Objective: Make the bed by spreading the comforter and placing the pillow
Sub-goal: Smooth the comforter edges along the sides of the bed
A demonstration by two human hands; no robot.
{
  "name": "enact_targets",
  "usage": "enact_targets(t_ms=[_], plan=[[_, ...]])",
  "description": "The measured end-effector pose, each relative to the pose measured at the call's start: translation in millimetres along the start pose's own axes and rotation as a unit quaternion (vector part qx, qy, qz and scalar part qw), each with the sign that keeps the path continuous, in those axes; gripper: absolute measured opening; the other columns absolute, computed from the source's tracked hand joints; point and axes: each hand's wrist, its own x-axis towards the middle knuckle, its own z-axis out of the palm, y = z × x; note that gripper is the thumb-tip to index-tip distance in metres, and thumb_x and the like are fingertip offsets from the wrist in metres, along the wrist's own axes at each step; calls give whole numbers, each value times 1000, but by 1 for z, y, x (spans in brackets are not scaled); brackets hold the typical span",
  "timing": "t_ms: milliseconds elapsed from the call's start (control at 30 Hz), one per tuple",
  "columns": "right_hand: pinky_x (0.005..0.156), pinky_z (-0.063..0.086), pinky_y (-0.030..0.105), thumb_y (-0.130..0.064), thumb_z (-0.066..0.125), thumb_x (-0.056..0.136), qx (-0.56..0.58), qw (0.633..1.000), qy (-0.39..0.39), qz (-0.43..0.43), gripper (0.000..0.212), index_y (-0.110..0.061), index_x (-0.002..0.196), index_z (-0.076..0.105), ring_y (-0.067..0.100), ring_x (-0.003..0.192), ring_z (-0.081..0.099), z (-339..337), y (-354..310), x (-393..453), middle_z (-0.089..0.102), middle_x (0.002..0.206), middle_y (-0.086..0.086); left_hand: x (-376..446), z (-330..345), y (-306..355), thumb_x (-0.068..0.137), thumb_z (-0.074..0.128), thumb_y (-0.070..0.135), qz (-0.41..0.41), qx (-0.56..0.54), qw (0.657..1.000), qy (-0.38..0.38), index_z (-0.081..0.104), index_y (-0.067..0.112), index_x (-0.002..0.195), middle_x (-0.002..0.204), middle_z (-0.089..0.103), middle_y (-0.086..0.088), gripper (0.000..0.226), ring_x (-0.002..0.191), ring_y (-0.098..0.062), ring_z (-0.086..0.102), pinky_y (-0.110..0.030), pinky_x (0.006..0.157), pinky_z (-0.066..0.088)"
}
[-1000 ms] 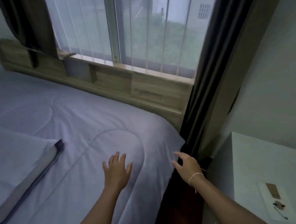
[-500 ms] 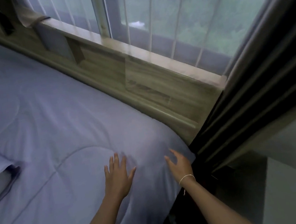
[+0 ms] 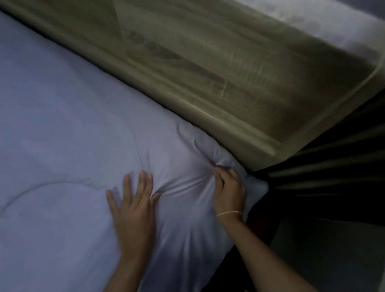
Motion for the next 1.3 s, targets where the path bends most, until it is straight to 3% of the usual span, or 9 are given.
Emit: enact_targets(t_ms=[300,367,500,600,733,833,933,1100,1300], plan=[[82,40,21,-17,58,91,-22,988,56,140,23,-11,110,69,28,105,61,-6,28,6,65,116,12,20,11,55,101,33,35,96,28,994,-45,42,17,140,147,42,-7,45,139,-33,32,-57,112,20],[97,35,16,-27,56,92,22,993,96,69,33,-9,119,63,21,116,55,-8,2,-5,61,124,12,21,3,52,97,32,45,128,6,989,-69,35,17,144,151,34,-12,55,141,-36,26,-56,114,13],[118,17,41,-44,27,99,85,993,-59,-50,48,-26,143,31,19,143,25,13,-6,-13,31,153,8,46,-10,23,95,18,55,129,8,988,-82,24,19,148,156,20,-11,65,144,-30,16,-57,113,5],[118,10,37,-48,28,97,111,976,-115,148,52,-31,146,23,11,144,19,41,55,-16,24,156,-3,59,-5,7,93,12,60,93,25,991,-95,15,22,150,159,9,-6,69,147,-29,5,-58,114,2],[114,22,32,-35,37,101,242,875,-171,383,41,-19,139,41,27,141,27,30,106,-26,36,147,3,59,5,8,94,18,57,95,49,991,-77,12,21,151,159,7,-6,67,147,-28,4,-55,116,4],[104,29,26,-37,35,100,92,926,-103,352,48,-8,137,45,28,134,39,9,98,-31,45,142,8,60,7,7,95,19,56,95,45,992,-65,11,21,151,159,6,-6,66,147,-27,3,-55,117,4],[110,32,25,-44,32,98,161,958,2,237,50,-20,139,44,14,134,41,5,63,-17,45,145,-1,59,7,7,95,19,56,92,42,993,-59,10,22,151,159,6,-6,66,147,-27,2,-54,117,4],[111,15,9,-32,29,99,250,960,-58,108,46,-18,143,35,5,142,22,38,14,-2,27,154,1,58,6,4,95,21,57,93,41,993,-55,11,22,151,159,7,-6,66,147,-26,3,-54,117,4],[116,26,36,-61,24,92,268,881,-110,373,66,-23,145,32,18,138,34,65,82,-9,35,151,1,57,7,4,95,19,58,96,34,993,-51,12,24,150,159,9,-5,66,147,-25,4,-53,117,3]])
